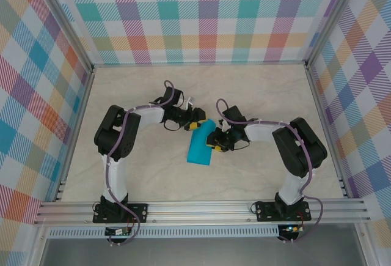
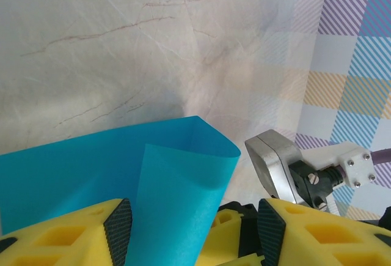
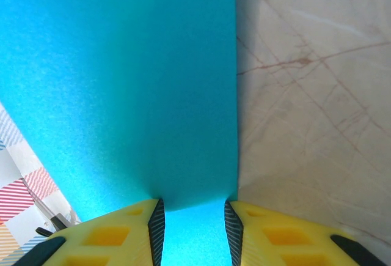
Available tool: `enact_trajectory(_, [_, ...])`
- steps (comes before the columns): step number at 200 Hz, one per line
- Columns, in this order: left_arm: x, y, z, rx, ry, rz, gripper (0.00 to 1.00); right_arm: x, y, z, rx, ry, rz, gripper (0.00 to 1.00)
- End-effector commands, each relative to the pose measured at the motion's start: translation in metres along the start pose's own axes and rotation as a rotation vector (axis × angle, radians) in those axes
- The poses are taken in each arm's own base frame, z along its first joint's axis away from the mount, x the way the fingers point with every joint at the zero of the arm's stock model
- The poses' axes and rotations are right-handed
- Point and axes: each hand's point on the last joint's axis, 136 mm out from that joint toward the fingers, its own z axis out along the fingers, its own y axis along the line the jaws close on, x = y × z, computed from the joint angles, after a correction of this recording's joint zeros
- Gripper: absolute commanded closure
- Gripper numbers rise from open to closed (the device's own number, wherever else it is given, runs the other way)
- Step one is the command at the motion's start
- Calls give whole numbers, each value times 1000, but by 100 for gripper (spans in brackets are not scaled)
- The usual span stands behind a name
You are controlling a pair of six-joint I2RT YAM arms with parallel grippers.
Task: Fold a paper plane with a square sheet of paper (pick it up from the middle)
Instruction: Fold the triangle a second time at the center of the table.
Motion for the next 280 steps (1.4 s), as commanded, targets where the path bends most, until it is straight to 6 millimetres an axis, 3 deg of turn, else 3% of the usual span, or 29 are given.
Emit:
enact_trajectory(1, [-1,-12,0,108,16,-25,42,17,-55,23,160,34,74,64])
enact_trajectory(34, [2,-31,-7,211,9,-34,42,17,-55,24,161,35,73,64])
enact_trajectory(69, [13,-37,-17,214,18,-33,43,17,-55,24,163,35,74,64])
enact_trajectory(153, [60,5,-25,37,64,-39,52,13,-45,24,124,26,70,64])
enact_trajectory(200, [86,9,-32,27,82,-30,60,10,-39,24,105,24,66,63])
enact_trajectory(243, [94,17,-39,-23,68,-30,77,7,-27,19,62,9,52,62])
enact_trajectory(280, [87,13,-41,-21,32,-40,83,2,-2,-6,17,-51,-10,57])
